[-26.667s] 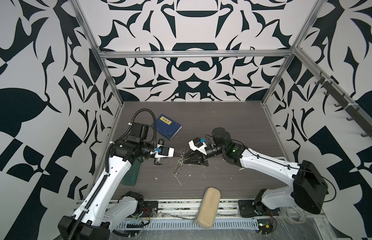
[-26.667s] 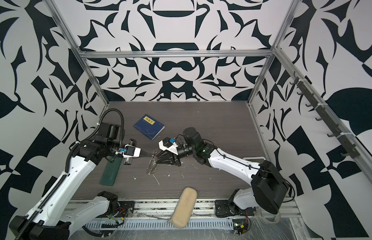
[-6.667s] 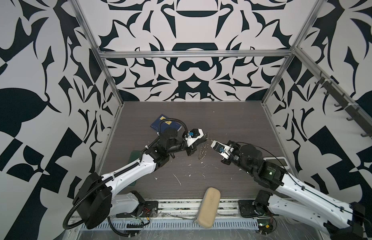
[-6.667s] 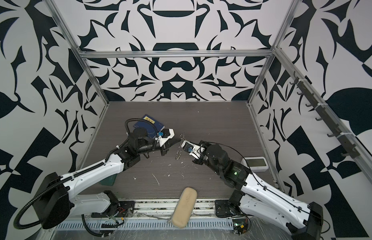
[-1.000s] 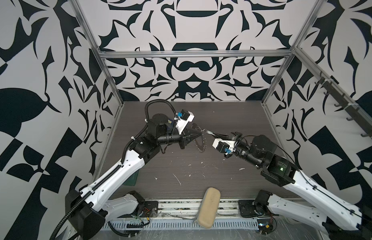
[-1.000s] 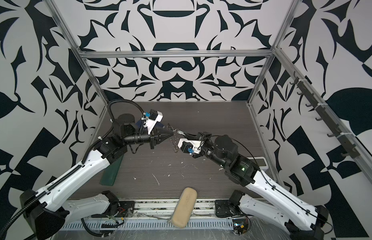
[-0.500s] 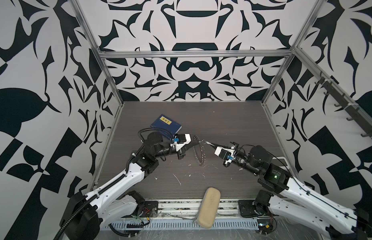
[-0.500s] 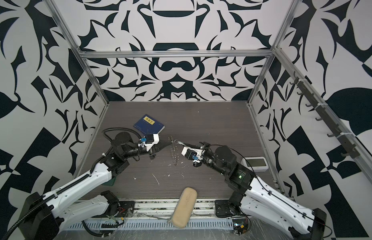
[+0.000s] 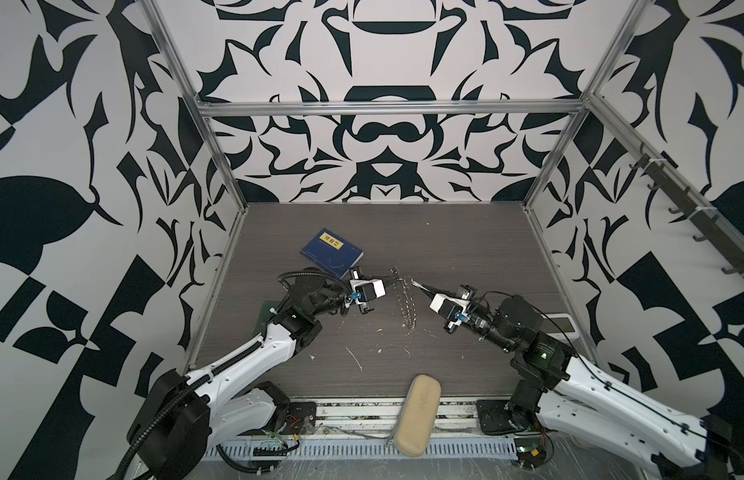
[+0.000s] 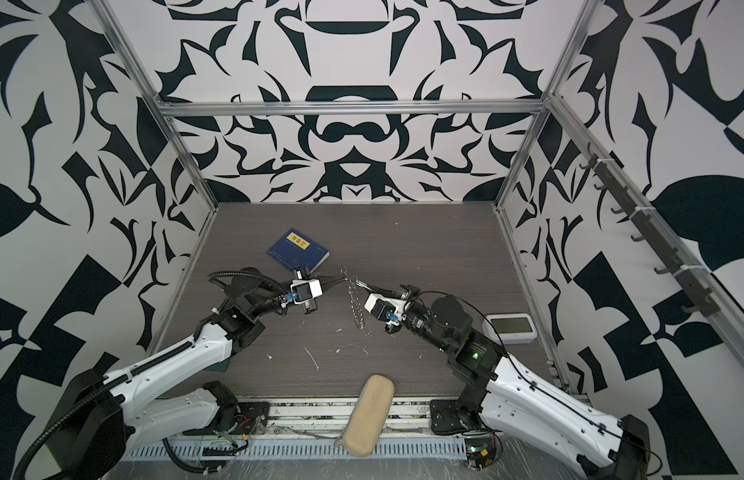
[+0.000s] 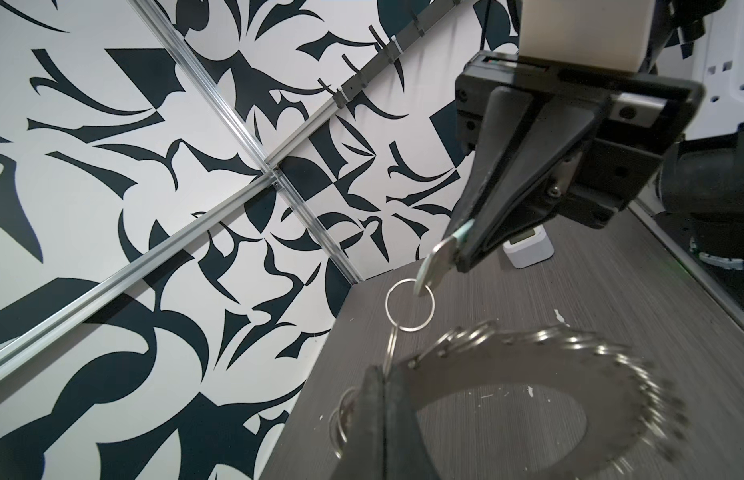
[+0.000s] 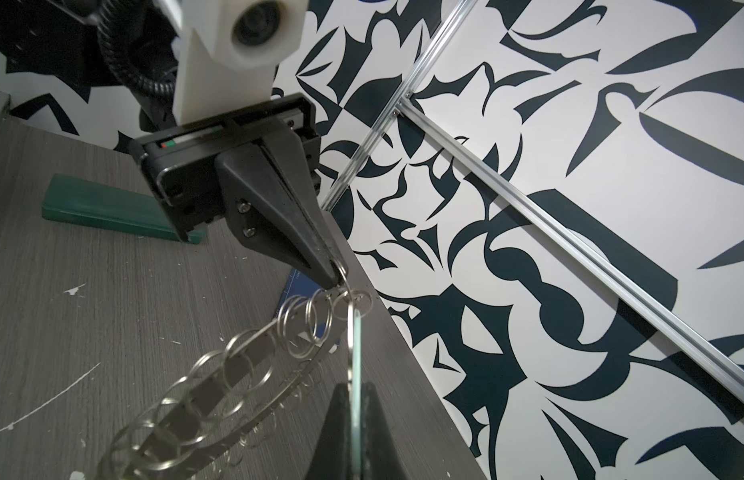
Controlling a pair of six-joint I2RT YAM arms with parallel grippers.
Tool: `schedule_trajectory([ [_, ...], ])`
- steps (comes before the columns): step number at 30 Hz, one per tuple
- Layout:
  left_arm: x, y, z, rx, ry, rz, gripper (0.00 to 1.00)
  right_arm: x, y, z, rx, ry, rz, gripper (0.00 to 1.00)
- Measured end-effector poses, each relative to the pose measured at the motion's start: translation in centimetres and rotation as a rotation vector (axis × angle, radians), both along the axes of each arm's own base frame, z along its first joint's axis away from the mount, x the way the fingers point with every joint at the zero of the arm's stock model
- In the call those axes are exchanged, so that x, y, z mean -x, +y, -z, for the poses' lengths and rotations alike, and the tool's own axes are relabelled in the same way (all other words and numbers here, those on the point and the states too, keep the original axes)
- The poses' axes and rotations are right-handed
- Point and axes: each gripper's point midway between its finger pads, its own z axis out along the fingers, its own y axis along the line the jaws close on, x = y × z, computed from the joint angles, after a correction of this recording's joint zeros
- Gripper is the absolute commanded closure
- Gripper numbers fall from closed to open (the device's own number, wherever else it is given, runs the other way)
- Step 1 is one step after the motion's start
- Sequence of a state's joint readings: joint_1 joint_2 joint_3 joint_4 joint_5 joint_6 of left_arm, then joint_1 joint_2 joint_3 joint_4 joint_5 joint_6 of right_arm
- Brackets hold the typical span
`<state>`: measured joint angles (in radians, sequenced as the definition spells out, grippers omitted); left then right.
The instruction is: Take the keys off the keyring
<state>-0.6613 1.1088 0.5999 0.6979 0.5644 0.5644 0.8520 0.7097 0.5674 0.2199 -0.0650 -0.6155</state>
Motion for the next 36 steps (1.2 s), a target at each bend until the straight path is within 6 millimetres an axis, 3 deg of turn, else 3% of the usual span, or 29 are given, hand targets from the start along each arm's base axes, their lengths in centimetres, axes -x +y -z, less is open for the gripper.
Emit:
schedule_trajectory([
  [11,-0.5,-0.3,-0.3,0.034,0.013,-0.005,1.0,-0.4,-0.2,0.3,0.0,-0.054,0.023,1.0],
  [18,-1.5,-0.3,-0.8,0.001,0.14,-0.042,1.0,-1.0,0.0,0.1,0.013,-0.098,0.045,1.0],
  [23,-2.4,-0.3,-1.3,-0.03,0.326,-0.086,1.0,-1.6,0.1,-0.5,0.034,-0.131,0.063,1.0],
  [28,-2.8,-0.2,-2.9,-0.023,0.482,-0.124,1.0,-2.0,0.3,-2.8,0.041,-0.182,0.076,1.0],
  [36,-4.4,0.0,-3.2,0.001,0.791,-0.218,1.0,-3.2,1.0,-4.2,0.142,-0.215,0.092,1.0],
])
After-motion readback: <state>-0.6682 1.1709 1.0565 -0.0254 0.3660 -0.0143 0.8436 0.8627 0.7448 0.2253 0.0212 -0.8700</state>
